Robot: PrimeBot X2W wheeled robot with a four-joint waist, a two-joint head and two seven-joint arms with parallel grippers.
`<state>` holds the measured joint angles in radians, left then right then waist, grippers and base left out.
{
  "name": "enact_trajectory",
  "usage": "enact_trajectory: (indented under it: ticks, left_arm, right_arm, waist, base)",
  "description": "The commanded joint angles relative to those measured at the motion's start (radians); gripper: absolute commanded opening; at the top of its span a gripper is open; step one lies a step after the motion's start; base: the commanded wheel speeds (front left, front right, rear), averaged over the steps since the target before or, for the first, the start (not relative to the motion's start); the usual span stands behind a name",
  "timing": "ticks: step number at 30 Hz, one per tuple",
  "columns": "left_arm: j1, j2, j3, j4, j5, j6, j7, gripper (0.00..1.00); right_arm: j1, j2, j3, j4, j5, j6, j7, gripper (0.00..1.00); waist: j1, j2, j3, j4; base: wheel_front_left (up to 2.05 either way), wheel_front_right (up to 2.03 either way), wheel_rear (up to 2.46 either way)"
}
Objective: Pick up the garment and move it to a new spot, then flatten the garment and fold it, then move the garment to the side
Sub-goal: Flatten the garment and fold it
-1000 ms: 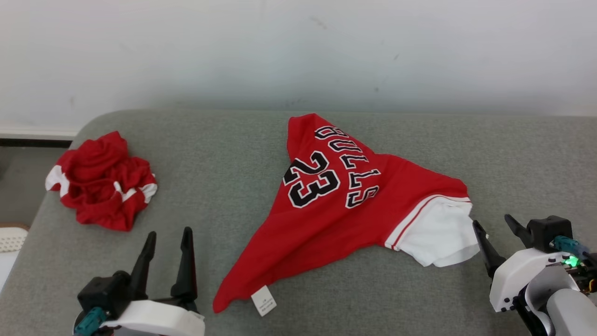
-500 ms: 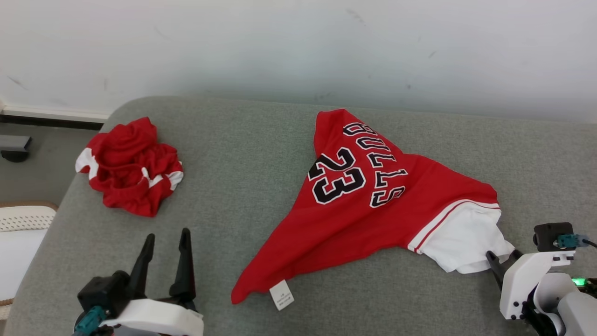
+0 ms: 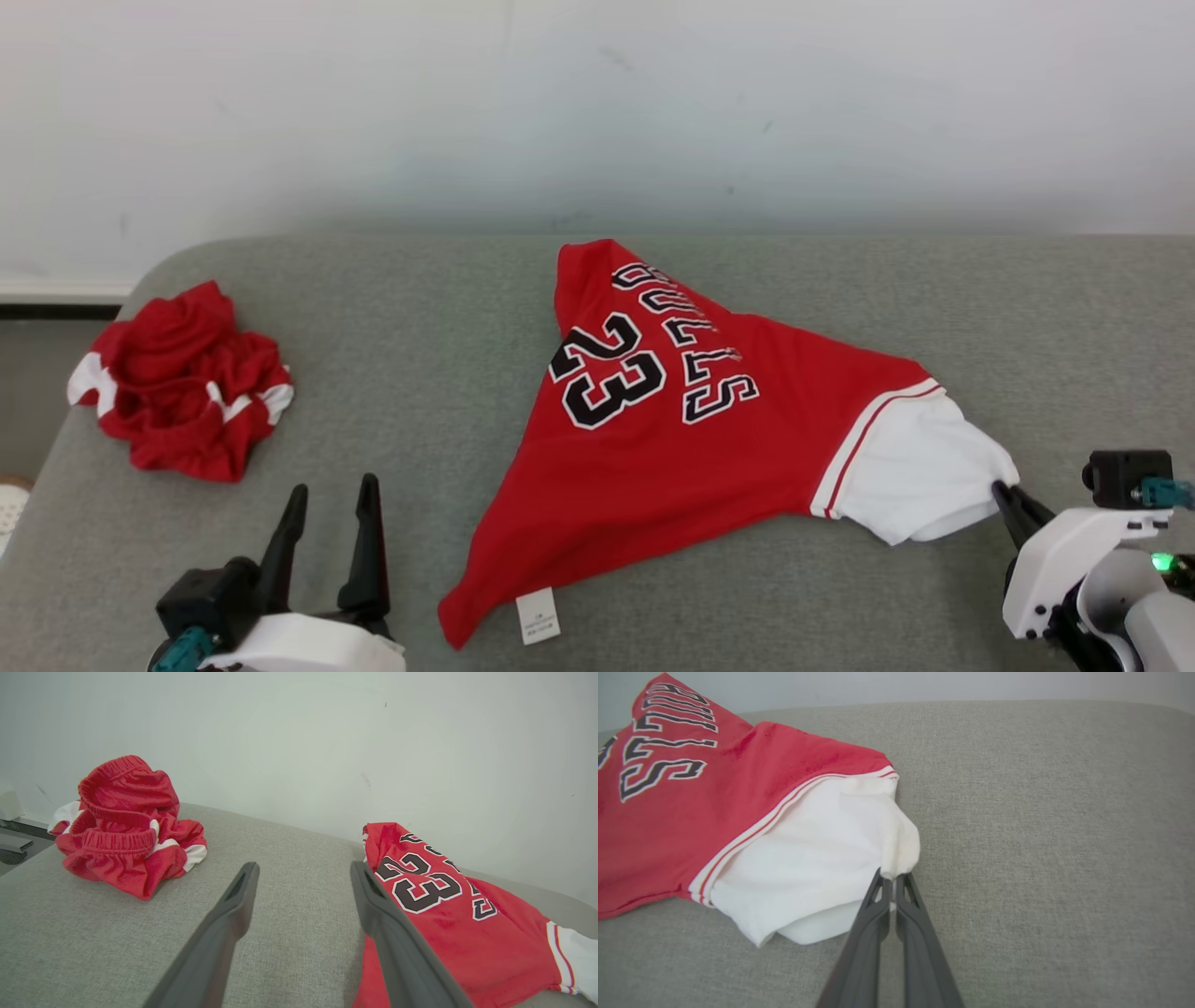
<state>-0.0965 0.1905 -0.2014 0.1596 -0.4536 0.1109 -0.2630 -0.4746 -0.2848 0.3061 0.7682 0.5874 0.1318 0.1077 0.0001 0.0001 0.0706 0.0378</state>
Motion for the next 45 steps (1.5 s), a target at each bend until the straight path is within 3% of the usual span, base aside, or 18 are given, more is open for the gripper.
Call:
enact_trajectory:
  ticks: [1,11,18,19,20,21,31,37,45]
  left_arm:
    - [0.016,0.005,0.003,0.003,0.007,0.003,-0.002,1.00]
    - [0.045,0.007,0.009,0.001,0.001,0.009,-0.002,1.00]
    - [0.055,0.007,0.005,-0.003,-0.001,0.013,-0.002,1.00]
    - [0.054,0.007,0.004,-0.003,-0.002,0.012,-0.002,1.00]
    - [0.052,0.006,0.003,-0.004,-0.003,0.012,-0.002,1.00]
    - [0.049,0.005,0.001,-0.004,-0.004,0.011,-0.002,1.00]
    - [0.038,0.012,0.000,0.001,-0.008,0.012,-0.002,1.00]
    - [0.029,0.026,-0.008,-0.007,-0.002,0.009,0.014,1.00]
    - [-0.041,0.034,-0.059,0.027,-0.006,-0.022,0.112,1.00]
  right_arm:
    - [0.042,-0.013,-0.006,-0.026,0.015,-0.002,0.009,0.00]
    - [0.214,-0.047,-0.087,-0.230,0.056,-0.002,0.117,0.00]
    - [0.357,-0.010,-0.210,-0.384,0.000,-0.002,0.243,0.00]
    - [0.371,0.000,-0.224,-0.402,-0.015,-0.002,0.253,0.27]
    - [0.382,0.011,-0.240,-0.415,-0.029,-0.002,0.258,0.70]
    - [0.392,0.023,-0.254,-0.426,-0.041,-0.002,0.260,1.00]
    - [0.458,0.115,-0.362,-0.595,-0.167,-0.002,0.244,1.00]
    - [0.471,0.165,-0.387,-0.736,-0.215,-0.002,0.114,1.00]
    - [0.445,0.209,-0.337,-0.699,-0.236,-0.002,-0.061,1.00]
  waist:
    - [-0.0001,-0.0001,-0.021,-0.028]
    - [-0.0001,-0.0001,-0.041,-0.094]
    - [-0.0001,-0.0001,-0.047,-0.117]
    - [-0.0001,-0.0001,-0.045,-0.118]
    - [-0.0001,-0.0001,-0.043,-0.119]
    - [-0.0001,-0.0001,-0.041,-0.119]
    - [-0.0001,-0.0001,-0.056,-0.117]
    - [-0.0001,-0.0001,-0.064,-0.128]
    - [-0.0001,-0.0001,-0.060,-0.141]
  base:
    - [0.00,0.00,0.00]
    - [0.00,0.00,0.00]
    - [0.00,0.00,0.00]
    - [0.00,0.00,0.00]
    - [0.00,0.00,0.00]
    - [0.00,0.00,0.00]
    - [0.00,0.00,0.00]
    - [0.00,0.00,0.00]
    - [0.00,0.00,0.00]
